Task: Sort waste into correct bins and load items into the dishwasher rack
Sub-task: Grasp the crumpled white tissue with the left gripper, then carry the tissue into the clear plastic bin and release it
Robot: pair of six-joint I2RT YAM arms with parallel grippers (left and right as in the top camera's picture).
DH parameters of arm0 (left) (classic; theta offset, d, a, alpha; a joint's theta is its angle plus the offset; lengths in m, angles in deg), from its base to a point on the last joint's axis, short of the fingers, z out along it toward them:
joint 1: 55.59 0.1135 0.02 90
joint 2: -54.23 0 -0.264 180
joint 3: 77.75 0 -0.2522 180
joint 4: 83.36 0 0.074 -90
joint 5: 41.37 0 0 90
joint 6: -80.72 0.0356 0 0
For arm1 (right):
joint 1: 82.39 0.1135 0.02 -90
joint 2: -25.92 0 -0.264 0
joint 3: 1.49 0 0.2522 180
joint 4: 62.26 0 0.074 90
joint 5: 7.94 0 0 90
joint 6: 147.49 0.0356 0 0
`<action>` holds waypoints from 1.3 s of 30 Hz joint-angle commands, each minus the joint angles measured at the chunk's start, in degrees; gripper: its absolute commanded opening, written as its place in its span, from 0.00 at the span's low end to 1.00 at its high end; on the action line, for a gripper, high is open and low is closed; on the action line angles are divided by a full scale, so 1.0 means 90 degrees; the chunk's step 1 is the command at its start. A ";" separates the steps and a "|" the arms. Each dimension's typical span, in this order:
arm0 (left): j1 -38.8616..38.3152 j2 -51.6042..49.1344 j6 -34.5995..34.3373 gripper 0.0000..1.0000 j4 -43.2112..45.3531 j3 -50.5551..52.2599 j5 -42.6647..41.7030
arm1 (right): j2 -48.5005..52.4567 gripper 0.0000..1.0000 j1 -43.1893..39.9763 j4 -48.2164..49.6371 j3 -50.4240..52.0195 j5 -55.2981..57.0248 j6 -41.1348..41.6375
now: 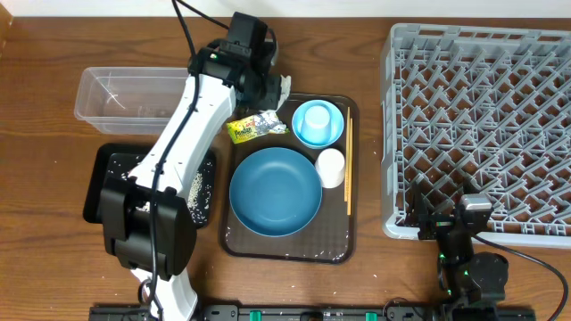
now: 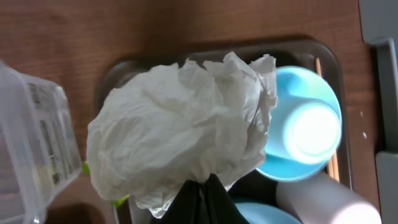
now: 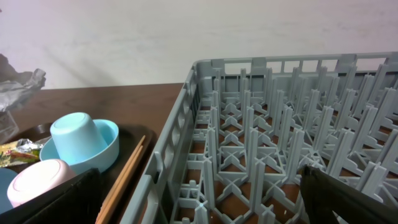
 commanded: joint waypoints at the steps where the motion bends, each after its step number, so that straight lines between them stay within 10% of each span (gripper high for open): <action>1: 0.0257 0.0245 -0.0491 0.06 0.0172 -0.0087 0.0563 | -0.0007 0.99 -0.0114 -0.0022 0.0012 0.0068 -0.0085; 17: 0.2067 0.0250 -0.1433 0.08 0.0668 -0.0083 0.1185 | -0.0007 0.99 -0.0114 -0.0022 0.0012 0.0068 -0.0085; 18: 0.2110 0.0250 -0.1433 0.15 0.0648 -0.0070 0.1185 | -0.0007 0.99 -0.0114 -0.0022 0.0012 0.0068 -0.0085; 20: 0.2171 0.0250 -0.1433 0.59 0.0597 -0.0041 0.1180 | -0.0007 0.99 -0.0114 -0.0022 0.0012 0.0068 -0.0085; 23: 0.2186 0.0250 -0.1433 0.83 0.0551 0.0000 0.1161 | -0.0007 0.99 -0.0114 -0.0022 0.0012 0.0068 -0.0085; 32: 0.1938 0.0267 -0.0828 0.85 0.0333 -0.0002 -0.0952 | -0.0007 0.99 -0.0114 -0.0022 0.0012 0.0068 -0.0085; 39: 0.0962 0.0253 -0.1372 0.85 -0.0155 0.0138 -0.0648 | -0.0007 0.99 -0.0114 -0.0022 0.0012 0.0068 -0.0085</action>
